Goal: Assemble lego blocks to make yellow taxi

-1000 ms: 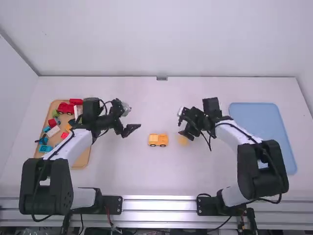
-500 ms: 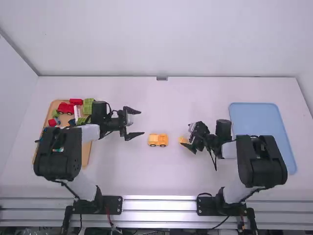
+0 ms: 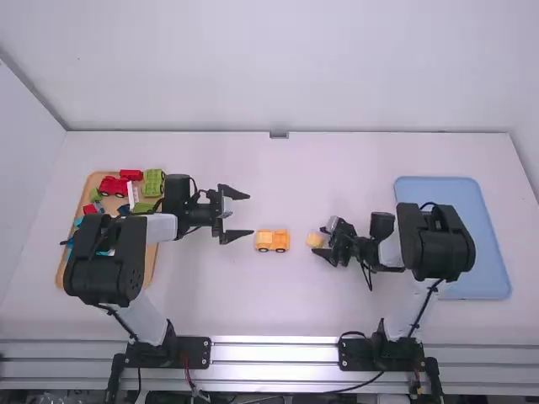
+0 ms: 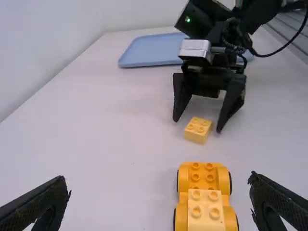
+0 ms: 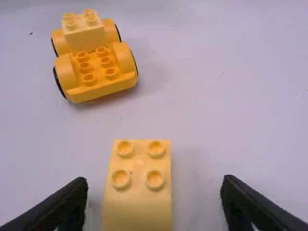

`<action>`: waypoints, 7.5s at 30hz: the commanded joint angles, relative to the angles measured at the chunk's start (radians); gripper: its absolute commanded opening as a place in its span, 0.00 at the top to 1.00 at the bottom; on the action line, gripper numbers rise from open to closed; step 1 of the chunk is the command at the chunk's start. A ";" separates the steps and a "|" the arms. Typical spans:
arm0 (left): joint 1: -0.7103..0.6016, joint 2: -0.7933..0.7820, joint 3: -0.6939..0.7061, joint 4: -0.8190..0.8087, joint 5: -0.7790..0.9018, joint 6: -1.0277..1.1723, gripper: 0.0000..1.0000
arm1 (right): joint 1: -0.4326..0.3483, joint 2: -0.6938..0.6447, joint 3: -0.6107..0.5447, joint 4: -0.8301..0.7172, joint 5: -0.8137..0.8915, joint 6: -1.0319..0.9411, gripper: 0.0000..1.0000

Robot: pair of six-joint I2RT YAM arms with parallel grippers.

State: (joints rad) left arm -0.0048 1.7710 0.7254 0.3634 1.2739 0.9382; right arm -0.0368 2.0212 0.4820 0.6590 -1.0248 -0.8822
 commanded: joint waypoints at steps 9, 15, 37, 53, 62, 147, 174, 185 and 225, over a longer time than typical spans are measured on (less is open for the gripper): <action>-0.003 0.006 0.000 -0.037 0.042 -0.006 0.01 | 0.001 0.014 0.028 -0.073 -0.050 -0.089 0.51; -0.003 0.006 0.000 -0.068 0.042 -0.005 0.01 | 0.046 0.014 0.029 -0.073 0.042 -0.085 0.46; -0.098 0.006 -0.126 0.079 -0.143 0.000 0.01 | 0.049 -0.035 0.097 -0.069 -0.077 0.031 0.88; -0.148 0.189 -0.039 0.076 -0.104 0.059 0.01 | 0.211 -0.211 0.269 -0.598 0.001 -0.253 0.95; -0.206 0.302 0.038 0.073 -0.156 0.072 0.01 | 0.299 -0.139 0.334 -0.638 0.065 -0.259 0.95; -0.218 0.355 0.067 0.072 -0.247 0.023 0.50 | 0.397 -0.047 0.477 -0.765 0.128 -0.147 0.81; -0.218 0.355 0.066 0.064 -0.246 0.020 0.50 | 0.426 -0.046 0.471 -0.742 0.168 -0.135 0.70; -0.218 0.355 0.066 0.061 -0.247 0.019 0.50 | 0.432 -0.046 0.471 -0.715 0.184 -0.093 0.56; -0.218 0.355 0.066 0.064 -0.247 0.020 0.50 | 0.457 -0.046 0.452 -0.711 0.275 -0.193 0.84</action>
State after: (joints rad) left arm -0.2165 2.1067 0.7864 0.4366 1.0374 0.9604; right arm 0.3927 1.9594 0.9489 -0.0513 -0.8001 -1.0504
